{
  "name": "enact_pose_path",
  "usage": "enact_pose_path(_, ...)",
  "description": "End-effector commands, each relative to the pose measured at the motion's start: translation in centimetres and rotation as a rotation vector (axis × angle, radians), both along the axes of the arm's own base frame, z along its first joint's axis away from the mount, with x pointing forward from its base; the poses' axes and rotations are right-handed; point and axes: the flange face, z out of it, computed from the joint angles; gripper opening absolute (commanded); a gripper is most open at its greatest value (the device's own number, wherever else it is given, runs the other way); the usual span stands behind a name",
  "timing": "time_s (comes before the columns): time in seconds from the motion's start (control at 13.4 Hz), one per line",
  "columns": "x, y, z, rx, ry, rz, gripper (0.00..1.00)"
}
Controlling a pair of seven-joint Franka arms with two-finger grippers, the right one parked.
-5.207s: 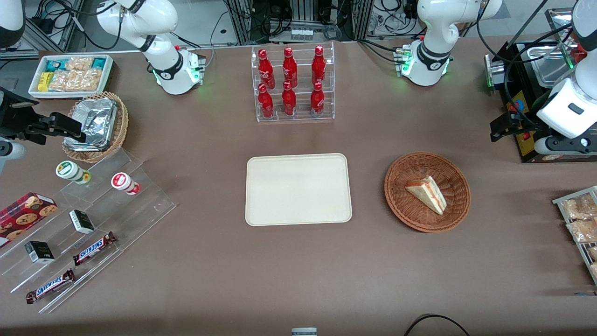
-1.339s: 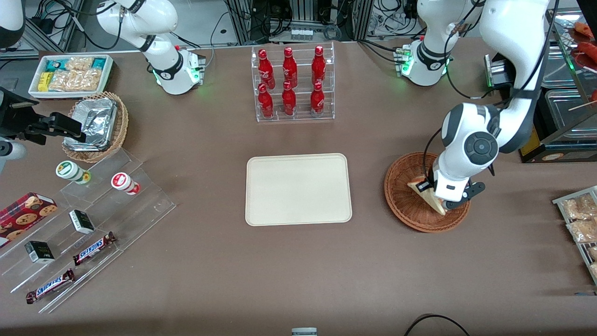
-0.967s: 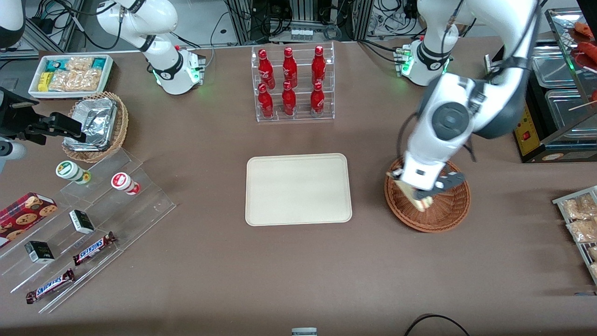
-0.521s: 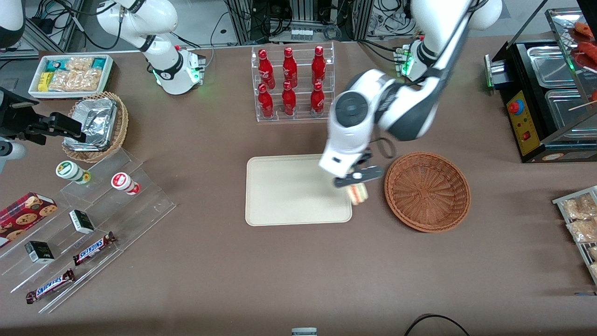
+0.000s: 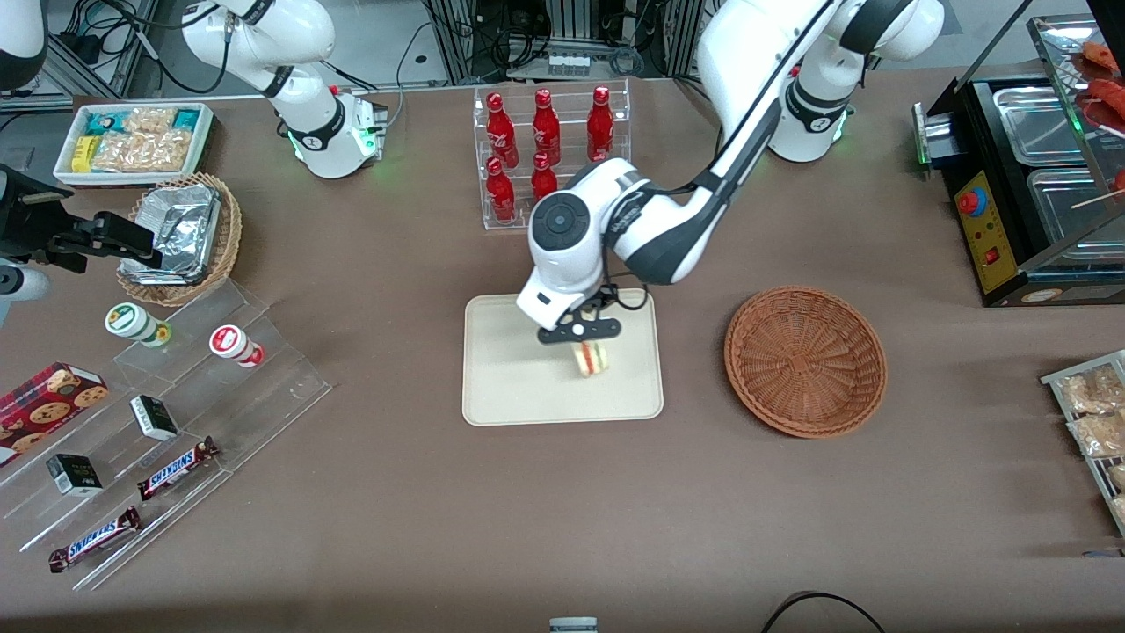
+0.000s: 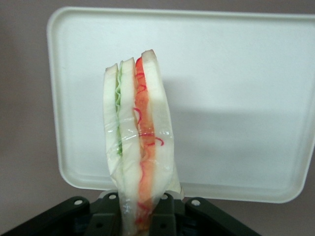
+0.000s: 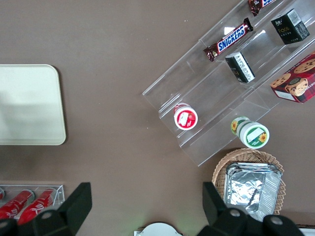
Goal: Place sandwich from basket to tray
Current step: 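Lift the sandwich and carry it over the cream tray, then lower the sandwich onto the tray and open the left gripper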
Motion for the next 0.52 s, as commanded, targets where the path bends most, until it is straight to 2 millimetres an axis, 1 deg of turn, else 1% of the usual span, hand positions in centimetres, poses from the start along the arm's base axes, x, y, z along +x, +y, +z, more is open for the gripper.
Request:
enact_pose_path(0.0,-0.8,-1.9,-1.5,-0.027,0.006,-0.064,0.0)
enact_pose_path(0.07,-1.8,-3.2,-2.3,-0.044,-0.005,-0.105,0.0)
enact_pose_path(0.22,-2.0,-3.5,-3.8,-0.044,0.002,-0.134,0.0)
enact_pose_path(0.37,-2.1,-3.4,-6.2,-0.013,-0.002,-0.21,0.0)
enact_pose_path(0.45,-2.1,-3.4,-6.7,-0.004,-0.014,-0.222,0.0)
